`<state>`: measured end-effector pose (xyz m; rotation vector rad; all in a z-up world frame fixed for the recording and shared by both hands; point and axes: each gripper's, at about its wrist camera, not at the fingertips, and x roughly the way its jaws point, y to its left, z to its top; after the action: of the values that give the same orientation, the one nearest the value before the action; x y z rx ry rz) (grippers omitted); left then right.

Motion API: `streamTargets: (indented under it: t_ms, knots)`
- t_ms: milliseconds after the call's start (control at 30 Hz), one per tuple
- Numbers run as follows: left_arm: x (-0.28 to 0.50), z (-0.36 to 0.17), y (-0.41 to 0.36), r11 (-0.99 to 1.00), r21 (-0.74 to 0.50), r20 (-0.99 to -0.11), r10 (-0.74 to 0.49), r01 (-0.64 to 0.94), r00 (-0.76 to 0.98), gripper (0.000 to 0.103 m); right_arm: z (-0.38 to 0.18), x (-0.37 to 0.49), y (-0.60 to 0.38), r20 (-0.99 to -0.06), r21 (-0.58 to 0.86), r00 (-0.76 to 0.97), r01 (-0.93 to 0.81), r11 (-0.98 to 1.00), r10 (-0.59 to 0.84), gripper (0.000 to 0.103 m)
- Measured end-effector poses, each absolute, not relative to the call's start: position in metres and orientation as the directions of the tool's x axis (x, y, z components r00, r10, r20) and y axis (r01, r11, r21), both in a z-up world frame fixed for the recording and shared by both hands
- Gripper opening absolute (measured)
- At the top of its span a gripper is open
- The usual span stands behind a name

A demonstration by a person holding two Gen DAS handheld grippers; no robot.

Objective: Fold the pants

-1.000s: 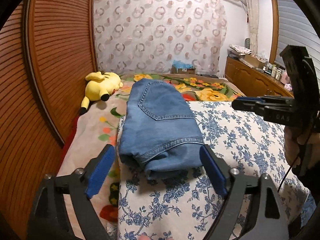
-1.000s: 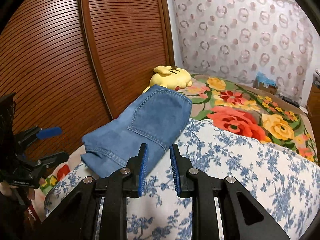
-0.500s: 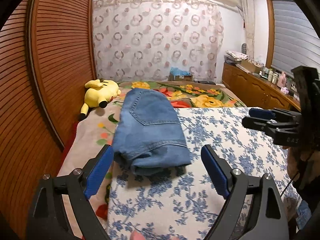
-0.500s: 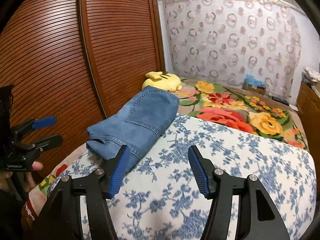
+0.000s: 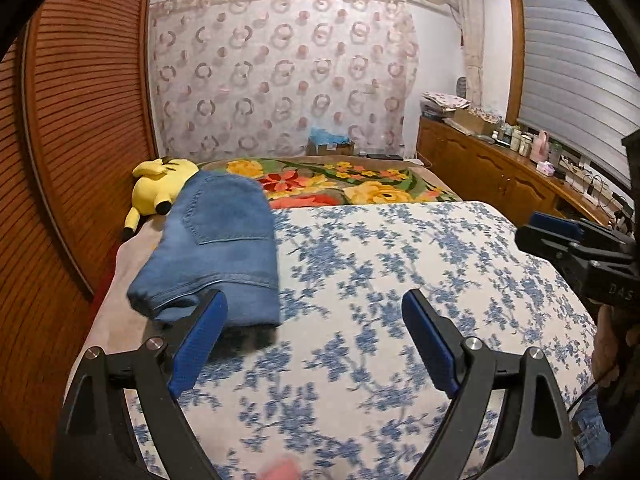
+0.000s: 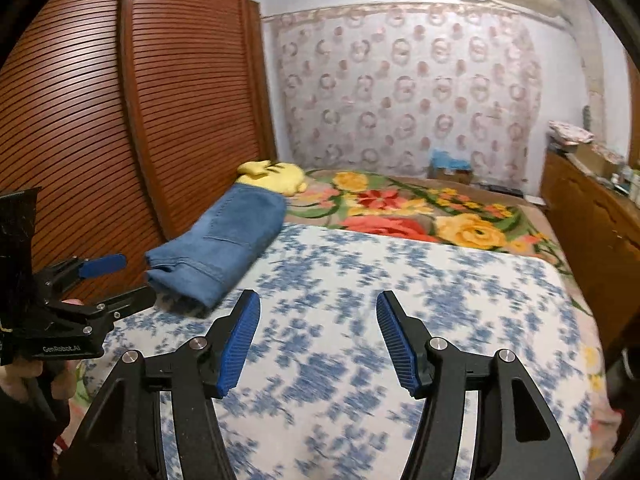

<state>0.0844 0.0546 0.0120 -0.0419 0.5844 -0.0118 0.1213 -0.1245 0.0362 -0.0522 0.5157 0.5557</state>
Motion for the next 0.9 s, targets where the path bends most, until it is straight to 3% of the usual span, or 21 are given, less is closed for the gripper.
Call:
streamTargets:
  t_ms: [333, 900]
  knots:
    - [0.074, 0.045, 0.022, 0.999, -0.046, -0.495, -0.047, 0.028, 0.868, 0.089, 0.07, 0.068, -0.179, -0.409, 0.106, 0.826, -0.38, 0.919, 0.389, 0.063]
    - [0.07, 0.056, 0.016, 0.998, -0.067, -0.468, -0.049, 0.02, 0.882, 0.089, 0.068, 0.055, -0.182, -0.382, 0.091, 0.851, -0.353, 0.931, 0.36, 0.063]
